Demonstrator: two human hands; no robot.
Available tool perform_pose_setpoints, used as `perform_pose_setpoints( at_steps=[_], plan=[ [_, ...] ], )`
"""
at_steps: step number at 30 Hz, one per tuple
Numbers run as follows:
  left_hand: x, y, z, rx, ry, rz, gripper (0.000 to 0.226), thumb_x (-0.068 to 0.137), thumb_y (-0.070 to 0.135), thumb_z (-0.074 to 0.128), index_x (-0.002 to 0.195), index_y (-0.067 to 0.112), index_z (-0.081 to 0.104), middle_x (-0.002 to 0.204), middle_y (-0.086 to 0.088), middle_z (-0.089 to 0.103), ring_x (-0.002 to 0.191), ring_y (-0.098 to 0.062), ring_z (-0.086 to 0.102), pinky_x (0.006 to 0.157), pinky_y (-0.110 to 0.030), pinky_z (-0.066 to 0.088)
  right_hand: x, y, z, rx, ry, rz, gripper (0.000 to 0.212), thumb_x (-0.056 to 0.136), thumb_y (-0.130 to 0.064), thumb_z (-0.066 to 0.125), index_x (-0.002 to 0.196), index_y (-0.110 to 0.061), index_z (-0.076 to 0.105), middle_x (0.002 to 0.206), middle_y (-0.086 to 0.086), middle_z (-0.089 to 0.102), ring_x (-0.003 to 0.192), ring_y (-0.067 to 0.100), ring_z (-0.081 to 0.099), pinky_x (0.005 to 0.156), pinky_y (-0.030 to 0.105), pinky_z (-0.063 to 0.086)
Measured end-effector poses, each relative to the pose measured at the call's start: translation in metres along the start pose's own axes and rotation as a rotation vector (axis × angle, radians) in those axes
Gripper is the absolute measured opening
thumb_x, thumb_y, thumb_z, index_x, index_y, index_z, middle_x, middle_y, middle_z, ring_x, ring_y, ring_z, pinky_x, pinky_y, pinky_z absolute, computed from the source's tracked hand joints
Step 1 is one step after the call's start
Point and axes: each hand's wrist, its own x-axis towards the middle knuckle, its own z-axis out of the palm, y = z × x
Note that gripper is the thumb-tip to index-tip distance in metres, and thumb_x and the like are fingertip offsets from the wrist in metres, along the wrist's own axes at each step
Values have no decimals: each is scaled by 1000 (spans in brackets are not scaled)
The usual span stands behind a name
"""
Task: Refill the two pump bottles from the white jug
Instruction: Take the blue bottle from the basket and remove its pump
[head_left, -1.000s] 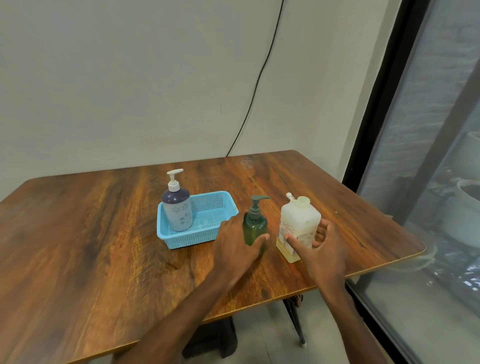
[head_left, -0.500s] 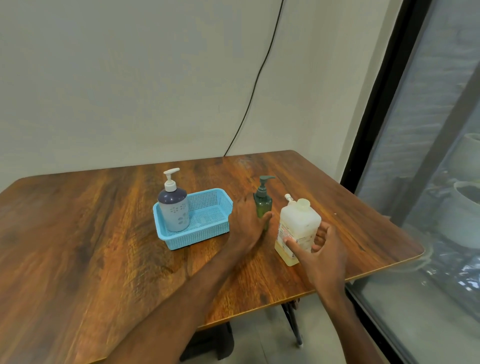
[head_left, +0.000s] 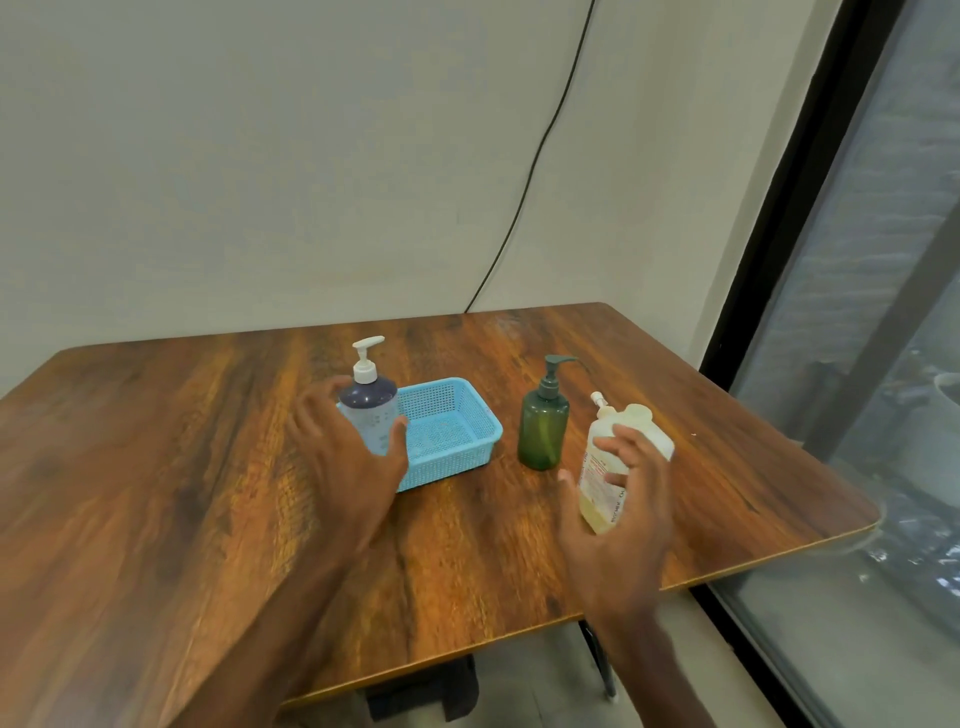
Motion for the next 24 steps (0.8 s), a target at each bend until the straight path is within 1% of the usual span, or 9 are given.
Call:
perform_pose_setpoints(
  at_steps=[2,3,4,6,8,14,18,21,24],
  plan=[
    [19,-22,5,58,-126,-116,95,75,72,73,146,20,36,141,-7,48,133,-24,46,113,-39,39,-4,-2,14,15,-53,-5,41,85,-13,79,121,-23,61,138,-9,52,127,7,51,92,21,54],
    [24,-27,7,40,-200,-154,97,75,77,71,147,22,36,142,-5,51,132,-23,50,111,-39,41,-6,-3,20,24,-80,-3,37,86,-11,78,118,-21,63,136,-9,54,123,5,53,90,18,53],
    [28,-30,9,-1,-251,-162,92,77,67,77,146,20,38,140,-4,54,127,-20,54,107,-36,44,-8,-4,24,35,-105,3,34,86,-11,77,116,-21,65,134,-9,55,121,3,54,88,16,53],
    [35,-29,13,-79,-266,-98,73,82,34,87,140,14,47,135,-4,59,119,-17,57,95,-28,44,-10,-4,29,47,-146,15,29,88,-10,75,113,-22,67,130,-11,57,119,-3,53,84,11,52],
    [42,-28,14,-119,-265,-66,66,84,22,86,139,13,51,137,-4,61,120,-19,59,93,-25,42,-11,-4,32,53,-182,29,28,88,-10,75,111,-25,67,125,-13,60,114,-1,57,80,12,53],
    [60,-33,17,-166,-371,-46,72,80,27,89,140,12,50,137,-2,61,118,-14,57,99,-26,44,-11,2,35,59,-248,106,26,88,-11,76,105,-29,67,107,-19,65,98,0,64,73,11,54],
    [61,-15,7,-186,-340,-36,71,82,33,86,141,15,52,135,2,61,113,-7,53,94,-21,44,-8,2,35,79,-302,160,24,88,-15,77,105,-30,68,102,-23,67,96,-2,65,74,16,57],
    [52,14,-9,-240,-321,66,74,77,44,88,138,23,54,132,13,59,112,-5,58,87,-8,44,-1,-1,35,110,-367,167,36,84,-28,81,116,-33,65,112,-22,65,102,0,64,76,16,57],
    [28,44,-24,-253,-431,136,74,73,52,88,134,35,50,130,21,56,113,-2,57,89,-9,42,8,-6,36,142,-542,228,75,74,-56,83,139,-42,48,135,-26,53,115,-2,58,88,21,56]
  ],
)
